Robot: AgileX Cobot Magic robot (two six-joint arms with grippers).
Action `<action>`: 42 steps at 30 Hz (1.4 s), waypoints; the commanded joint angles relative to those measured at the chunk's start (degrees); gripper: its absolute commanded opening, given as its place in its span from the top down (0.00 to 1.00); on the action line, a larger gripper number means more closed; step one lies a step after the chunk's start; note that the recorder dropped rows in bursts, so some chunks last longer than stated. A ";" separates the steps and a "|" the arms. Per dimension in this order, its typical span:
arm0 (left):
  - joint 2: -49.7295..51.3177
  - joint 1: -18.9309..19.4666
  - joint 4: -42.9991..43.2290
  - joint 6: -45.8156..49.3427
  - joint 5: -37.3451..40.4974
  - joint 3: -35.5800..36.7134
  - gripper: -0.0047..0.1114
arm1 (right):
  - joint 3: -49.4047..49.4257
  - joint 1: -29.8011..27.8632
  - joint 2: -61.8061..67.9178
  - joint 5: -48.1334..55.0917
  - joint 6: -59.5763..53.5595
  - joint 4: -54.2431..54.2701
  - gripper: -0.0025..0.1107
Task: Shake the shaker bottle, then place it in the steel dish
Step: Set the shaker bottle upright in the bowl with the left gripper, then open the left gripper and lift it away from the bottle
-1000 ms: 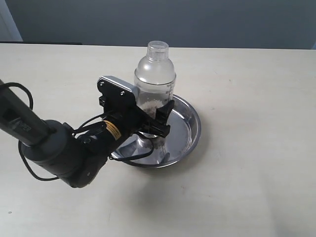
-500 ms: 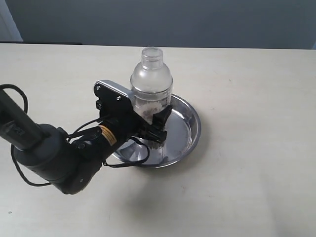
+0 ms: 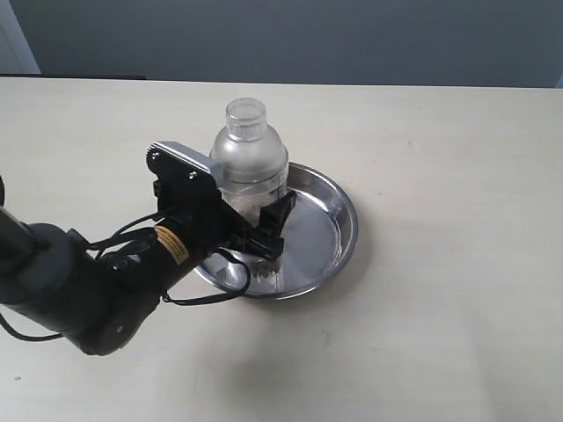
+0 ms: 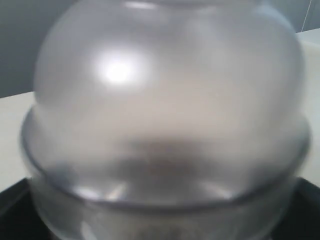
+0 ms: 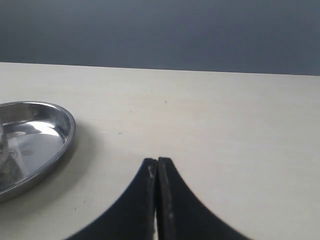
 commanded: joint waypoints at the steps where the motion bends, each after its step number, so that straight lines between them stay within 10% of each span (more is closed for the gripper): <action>1: 0.79 0.05 -0.20 -0.12 1.67 -0.95 0.17 | 0.07 0.21 -0.22 -0.53 -0.02 -0.02 0.98; 42: -34.96 0.05 -4.63 18.57 4.18 -0.38 0.18 | 0.07 0.21 -0.22 -0.53 -0.02 -0.02 0.98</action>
